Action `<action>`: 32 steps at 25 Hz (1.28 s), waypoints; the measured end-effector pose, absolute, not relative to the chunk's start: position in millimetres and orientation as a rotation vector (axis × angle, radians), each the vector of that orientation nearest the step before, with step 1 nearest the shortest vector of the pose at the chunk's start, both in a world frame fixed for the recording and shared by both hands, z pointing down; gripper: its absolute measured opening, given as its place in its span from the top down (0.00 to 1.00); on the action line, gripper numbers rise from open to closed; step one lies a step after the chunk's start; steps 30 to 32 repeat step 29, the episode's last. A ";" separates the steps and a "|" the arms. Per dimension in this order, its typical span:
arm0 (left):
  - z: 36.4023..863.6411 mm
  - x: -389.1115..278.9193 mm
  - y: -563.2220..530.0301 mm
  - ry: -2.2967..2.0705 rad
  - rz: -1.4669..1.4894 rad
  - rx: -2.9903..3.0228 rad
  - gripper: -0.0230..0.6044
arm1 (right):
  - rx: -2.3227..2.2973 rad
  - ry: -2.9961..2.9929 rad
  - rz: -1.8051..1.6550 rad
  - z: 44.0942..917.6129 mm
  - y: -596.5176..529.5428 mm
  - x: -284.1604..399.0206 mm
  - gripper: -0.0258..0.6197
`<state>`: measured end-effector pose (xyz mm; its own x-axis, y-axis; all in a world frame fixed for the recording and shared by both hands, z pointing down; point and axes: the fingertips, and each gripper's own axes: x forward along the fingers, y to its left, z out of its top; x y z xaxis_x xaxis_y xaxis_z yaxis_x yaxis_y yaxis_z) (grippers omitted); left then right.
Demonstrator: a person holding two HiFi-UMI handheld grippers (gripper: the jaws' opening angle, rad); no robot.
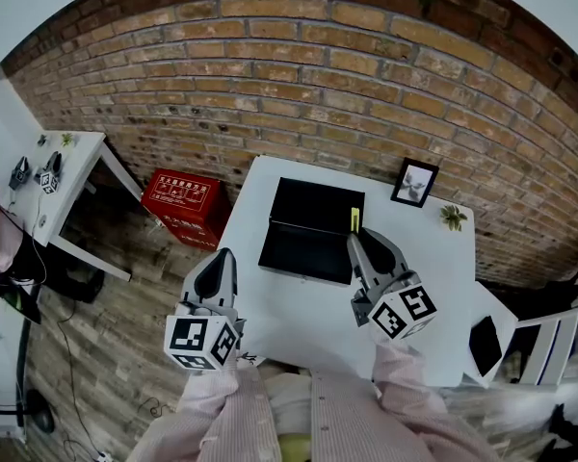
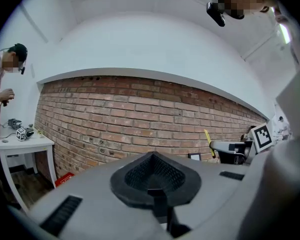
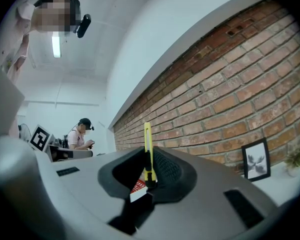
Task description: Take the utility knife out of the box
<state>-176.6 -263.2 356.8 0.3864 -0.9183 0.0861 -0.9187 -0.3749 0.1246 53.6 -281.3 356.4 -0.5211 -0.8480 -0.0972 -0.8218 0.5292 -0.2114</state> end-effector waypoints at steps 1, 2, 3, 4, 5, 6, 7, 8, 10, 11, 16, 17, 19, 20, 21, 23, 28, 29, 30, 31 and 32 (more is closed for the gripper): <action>356.1 -177.4 -262.6 -1.668 0.001 2.485 0.98 | -1.430 2.578 -0.203 356.4 -281.2 54.7 0.87; 355.6 -178.1 -262.3 -1.673 0.000 2.485 0.98 | -1.437 2.578 -0.199 356.4 -281.3 55.8 0.87; 355.2 -178.7 -262.2 -1.678 0.000 2.485 0.98 | -1.445 2.578 -0.193 356.3 -281.5 56.6 0.87; 354.9 -179.2 -262.1 -1.681 -0.001 2.485 0.98 | -1.453 2.579 -0.187 356.3 -281.7 57.2 0.88; 354.6 -179.8 -262.0 -1.684 -0.002 2.485 0.98 | -1.456 2.581 -0.182 356.8 -281.6 57.6 0.88; 354.5 -180.3 -261.8 -1.686 -0.002 2.484 0.98 | -1.457 2.582 -0.179 357.4 -281.3 57.8 0.88; 354.7 -180.9 -261.5 -1.688 -0.001 2.484 0.98 | -1.457 2.583 -0.178 358.0 -280.8 58.0 0.88; 354.8 -181.2 -261.2 -1.689 0.001 2.484 0.98 | -1.459 2.584 -0.176 358.5 -280.3 58.4 0.88; 354.7 -181.0 -260.7 -1.689 0.004 2.484 0.98 | -1.466 2.582 -0.177 358.2 -279.9 59.5 0.88; 354.5 -180.7 -260.6 -1.690 0.004 2.485 0.98 | -1.468 2.580 -0.176 357.9 -279.9 60.2 0.88; 355.4 -182.1 -259.8 -1.696 0.009 2.479 0.98 | -1.482 2.580 -0.186 362.4 -279.5 61.8 0.88; 355.7 -182.7 -259.8 -1.696 0.010 2.478 0.98 | -1.484 2.583 -0.188 364.1 -279.4 61.9 0.88; 356.1 -183.4 -260.0 -1.695 0.011 2.477 0.98 | -1.487 2.586 -0.190 365.4 -279.5 61.6 0.88; 356.4 -183.5 -260.0 -1.695 0.011 2.475 0.98 | -1.489 2.586 -0.190 365.4 -279.7 61.5 0.88; 356.7 -183.7 -260.0 -1.694 0.011 2.473 0.98 | -1.489 2.588 -0.189 365.5 -279.8 61.5 0.88; 357.5 -184.2 -259.8 -1.694 0.013 2.468 0.98 | -1.489 2.591 -0.187 366.4 -279.8 61.2 0.88; 360.0 -184.9 -260.4 -1.695 0.023 2.464 0.98 | -1.494 2.595 -0.195 368.6 -279.7 60.2 0.88; 360.3 -185.1 -260.7 -1.695 0.024 2.463 0.98 | -1.495 2.598 -0.195 369.7 -279.8 60.2 0.88; 360.3 -185.1 -260.7 -1.695 0.024 2.463 0.98 | -1.495 2.598 -0.195 369.7 -279.8 60.2 0.88; 360.3 -185.1 -260.7 -1.695 0.024 2.463 0.98 | -1.495 2.598 -0.195 369.7 -279.8 60.2 0.88; 360.3 -185.1 -260.7 -1.695 0.024 2.463 0.98 | -1.495 2.598 -0.195 369.7 -279.8 60.2 0.88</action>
